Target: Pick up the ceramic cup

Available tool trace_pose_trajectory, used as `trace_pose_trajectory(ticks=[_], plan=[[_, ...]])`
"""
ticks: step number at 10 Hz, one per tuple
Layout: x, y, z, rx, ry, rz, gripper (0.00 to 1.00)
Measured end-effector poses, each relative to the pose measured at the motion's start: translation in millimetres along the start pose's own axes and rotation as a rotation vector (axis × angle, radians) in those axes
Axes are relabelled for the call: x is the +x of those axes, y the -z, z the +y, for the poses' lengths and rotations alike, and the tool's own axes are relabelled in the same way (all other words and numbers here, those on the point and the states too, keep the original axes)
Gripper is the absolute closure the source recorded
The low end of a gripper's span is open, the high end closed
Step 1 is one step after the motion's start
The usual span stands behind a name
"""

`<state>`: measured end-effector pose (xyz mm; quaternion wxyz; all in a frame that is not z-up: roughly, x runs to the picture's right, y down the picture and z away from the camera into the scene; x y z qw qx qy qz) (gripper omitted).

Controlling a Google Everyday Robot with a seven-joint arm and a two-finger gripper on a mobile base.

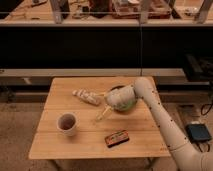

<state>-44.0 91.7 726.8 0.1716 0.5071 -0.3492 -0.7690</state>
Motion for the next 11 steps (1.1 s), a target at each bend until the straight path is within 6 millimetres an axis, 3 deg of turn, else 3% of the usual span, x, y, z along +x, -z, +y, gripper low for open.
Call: trace_pose_trajectory(ticks=[5, 7, 10, 11], plan=[[1, 0, 1, -0.004, 0.001, 0.000, 0.20], [3, -3, 14, -0.055, 0.021, -0.017, 0.20], [6, -36, 20, -0.095, 0.098, -0.050, 0.20], [4, -74, 13, -0.071, 0.121, -0.037, 0.20]])
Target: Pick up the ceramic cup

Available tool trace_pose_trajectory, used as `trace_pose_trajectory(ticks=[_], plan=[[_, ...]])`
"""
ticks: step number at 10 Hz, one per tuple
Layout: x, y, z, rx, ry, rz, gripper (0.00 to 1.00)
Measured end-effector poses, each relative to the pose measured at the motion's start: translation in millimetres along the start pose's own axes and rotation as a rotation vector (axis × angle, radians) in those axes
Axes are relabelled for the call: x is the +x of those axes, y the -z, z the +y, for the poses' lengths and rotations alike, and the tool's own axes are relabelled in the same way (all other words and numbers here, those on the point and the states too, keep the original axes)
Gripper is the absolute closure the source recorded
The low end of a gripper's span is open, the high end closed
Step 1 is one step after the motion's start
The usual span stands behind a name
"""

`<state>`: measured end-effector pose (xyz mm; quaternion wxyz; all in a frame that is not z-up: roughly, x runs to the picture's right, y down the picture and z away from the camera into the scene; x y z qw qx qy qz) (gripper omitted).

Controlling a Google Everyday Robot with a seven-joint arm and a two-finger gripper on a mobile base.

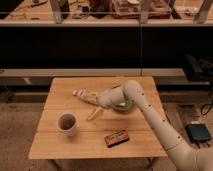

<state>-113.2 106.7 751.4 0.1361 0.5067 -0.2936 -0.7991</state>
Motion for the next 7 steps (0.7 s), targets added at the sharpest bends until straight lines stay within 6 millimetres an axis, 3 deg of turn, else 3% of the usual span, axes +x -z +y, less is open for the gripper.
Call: trace_pose_trajectory(ticks=[2, 7], plan=[[-1, -29, -15, 0.048, 0.004, 0.033, 0.20], [-27, -59, -28, 0.082, 0.009, 0.055, 0.20]])
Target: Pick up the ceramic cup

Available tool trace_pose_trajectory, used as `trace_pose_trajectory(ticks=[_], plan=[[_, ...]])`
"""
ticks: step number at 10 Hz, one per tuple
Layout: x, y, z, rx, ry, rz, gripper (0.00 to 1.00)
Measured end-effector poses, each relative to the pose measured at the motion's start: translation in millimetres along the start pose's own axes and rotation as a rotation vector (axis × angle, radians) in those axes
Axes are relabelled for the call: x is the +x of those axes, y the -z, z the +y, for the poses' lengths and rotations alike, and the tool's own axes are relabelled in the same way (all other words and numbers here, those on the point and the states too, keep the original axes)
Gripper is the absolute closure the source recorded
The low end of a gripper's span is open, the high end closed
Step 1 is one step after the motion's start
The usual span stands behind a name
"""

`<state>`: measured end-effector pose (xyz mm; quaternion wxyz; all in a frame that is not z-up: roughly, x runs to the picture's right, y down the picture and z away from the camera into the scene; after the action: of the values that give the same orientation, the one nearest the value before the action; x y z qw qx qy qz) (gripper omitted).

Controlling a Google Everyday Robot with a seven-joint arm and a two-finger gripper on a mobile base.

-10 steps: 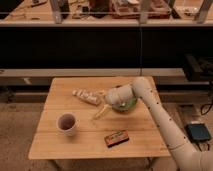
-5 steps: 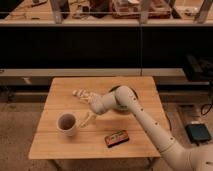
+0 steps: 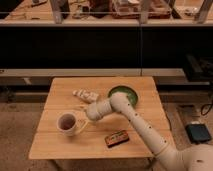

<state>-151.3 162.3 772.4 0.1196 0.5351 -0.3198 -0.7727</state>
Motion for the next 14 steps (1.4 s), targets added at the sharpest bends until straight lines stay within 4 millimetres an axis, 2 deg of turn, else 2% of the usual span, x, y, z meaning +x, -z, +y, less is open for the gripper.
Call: trace_pose_trajectory(ticks=[3, 7, 10, 12, 14], plan=[[-10, -17, 0, 0.009, 0.007, 0.011, 0.20], [4, -53, 6, 0.054, 0.032, 0.072, 0.20], [7, -63, 9, 0.070, 0.028, 0.110, 0.20], [4, -65, 11, 0.076, 0.022, 0.126, 0.33], [3, -65, 13, 0.076, 0.013, 0.147, 0.54]])
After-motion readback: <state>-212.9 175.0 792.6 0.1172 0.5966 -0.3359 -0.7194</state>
